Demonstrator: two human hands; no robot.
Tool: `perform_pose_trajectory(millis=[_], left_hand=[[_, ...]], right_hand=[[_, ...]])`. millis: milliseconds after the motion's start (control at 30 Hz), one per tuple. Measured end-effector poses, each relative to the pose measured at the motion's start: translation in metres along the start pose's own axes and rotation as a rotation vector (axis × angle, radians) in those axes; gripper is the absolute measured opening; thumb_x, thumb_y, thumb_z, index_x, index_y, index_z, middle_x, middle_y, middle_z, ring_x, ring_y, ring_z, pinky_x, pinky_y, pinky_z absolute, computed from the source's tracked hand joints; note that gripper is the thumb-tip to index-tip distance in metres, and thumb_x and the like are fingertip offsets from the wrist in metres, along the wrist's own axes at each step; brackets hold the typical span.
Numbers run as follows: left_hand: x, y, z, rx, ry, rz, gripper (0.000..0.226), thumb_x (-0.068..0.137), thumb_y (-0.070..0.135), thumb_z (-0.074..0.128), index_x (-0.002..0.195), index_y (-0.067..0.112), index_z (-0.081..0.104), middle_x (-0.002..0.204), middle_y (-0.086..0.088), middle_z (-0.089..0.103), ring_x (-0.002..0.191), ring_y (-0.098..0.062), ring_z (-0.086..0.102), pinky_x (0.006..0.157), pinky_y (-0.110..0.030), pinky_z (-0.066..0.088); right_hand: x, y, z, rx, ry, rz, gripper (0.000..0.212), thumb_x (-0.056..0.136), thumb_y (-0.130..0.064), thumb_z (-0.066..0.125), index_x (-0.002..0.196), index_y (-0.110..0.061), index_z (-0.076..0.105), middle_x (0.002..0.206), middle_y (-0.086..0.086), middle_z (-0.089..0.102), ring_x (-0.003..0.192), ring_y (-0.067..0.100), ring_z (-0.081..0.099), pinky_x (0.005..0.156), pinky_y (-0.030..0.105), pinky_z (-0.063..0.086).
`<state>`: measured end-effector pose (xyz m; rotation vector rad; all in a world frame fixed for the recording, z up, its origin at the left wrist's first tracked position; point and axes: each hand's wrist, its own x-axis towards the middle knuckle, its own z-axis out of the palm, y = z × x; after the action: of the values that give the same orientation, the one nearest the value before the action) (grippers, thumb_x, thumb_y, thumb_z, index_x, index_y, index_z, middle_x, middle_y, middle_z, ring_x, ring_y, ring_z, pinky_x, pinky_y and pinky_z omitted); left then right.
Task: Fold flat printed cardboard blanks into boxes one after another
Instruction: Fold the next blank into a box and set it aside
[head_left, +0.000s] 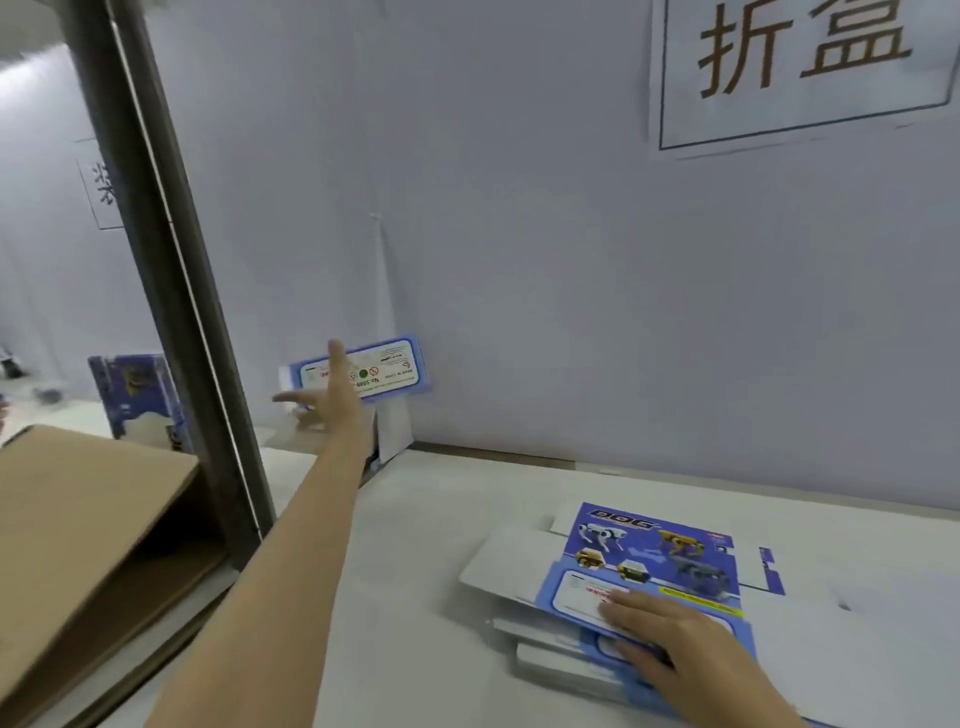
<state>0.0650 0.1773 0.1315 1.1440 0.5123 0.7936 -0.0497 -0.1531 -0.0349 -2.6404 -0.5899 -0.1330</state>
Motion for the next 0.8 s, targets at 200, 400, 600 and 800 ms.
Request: perform_pose_trajectory(millis=[200, 400, 600, 800], left_hand=[[-0.043, -0.083, 0.017, 0.423, -0.383, 0.203, 0.072, 0.087, 0.017, 0.068, 0.147, 0.013, 0.028, 0.150, -0.018, 0.022, 0.135, -0.031, 0.032, 0.107, -0.040, 0.035], [-0.053, -0.129, -0.018, 1.006, -0.291, 0.459, 0.068, 0.078, 0.014, 0.074, 0.139, 0.006, 0.043, 0.135, -0.023, 0.042, 0.125, -0.036, 0.041, 0.103, -0.040, 0.034], [0.006, -0.123, -0.053, 1.217, 0.073, 0.290, 0.098, 0.076, 0.014, 0.077, 0.148, -0.003, 0.014, 0.151, -0.029, 0.017, 0.130, -0.048, 0.028, 0.106, -0.054, 0.025], [0.051, -0.099, -0.073, 1.724, -0.055, 0.435, 0.027, 0.094, 0.037, 0.050, 0.112, 0.018, 0.059, 0.110, -0.006, 0.061, 0.103, -0.026, 0.054, 0.086, -0.034, 0.040]], right_hand=[[-0.002, 0.001, 0.003, 0.024, 0.013, 0.031, 0.046, 0.089, -0.058, 0.051, 0.134, -0.053, 0.044, 0.144, -0.032, 0.037, 0.131, -0.009, 0.035, 0.102, 0.001, 0.018], [-0.002, 0.002, 0.002, 0.031, 0.000, 0.017, 0.046, 0.091, -0.054, 0.052, 0.136, -0.049, 0.044, 0.145, -0.029, 0.037, 0.132, -0.008, 0.034, 0.105, 0.006, 0.025], [0.000, 0.006, 0.005, 0.010, 0.010, -0.002, 0.045, 0.093, -0.052, 0.050, 0.138, -0.049, 0.042, 0.146, -0.030, 0.036, 0.133, -0.010, 0.030, 0.101, 0.000, 0.011], [-0.003, 0.004, 0.006, -0.012, 0.018, 0.006, 0.044, 0.093, -0.052, 0.051, 0.136, -0.052, 0.042, 0.145, -0.032, 0.036, 0.133, -0.011, 0.030, 0.106, 0.004, 0.018]])
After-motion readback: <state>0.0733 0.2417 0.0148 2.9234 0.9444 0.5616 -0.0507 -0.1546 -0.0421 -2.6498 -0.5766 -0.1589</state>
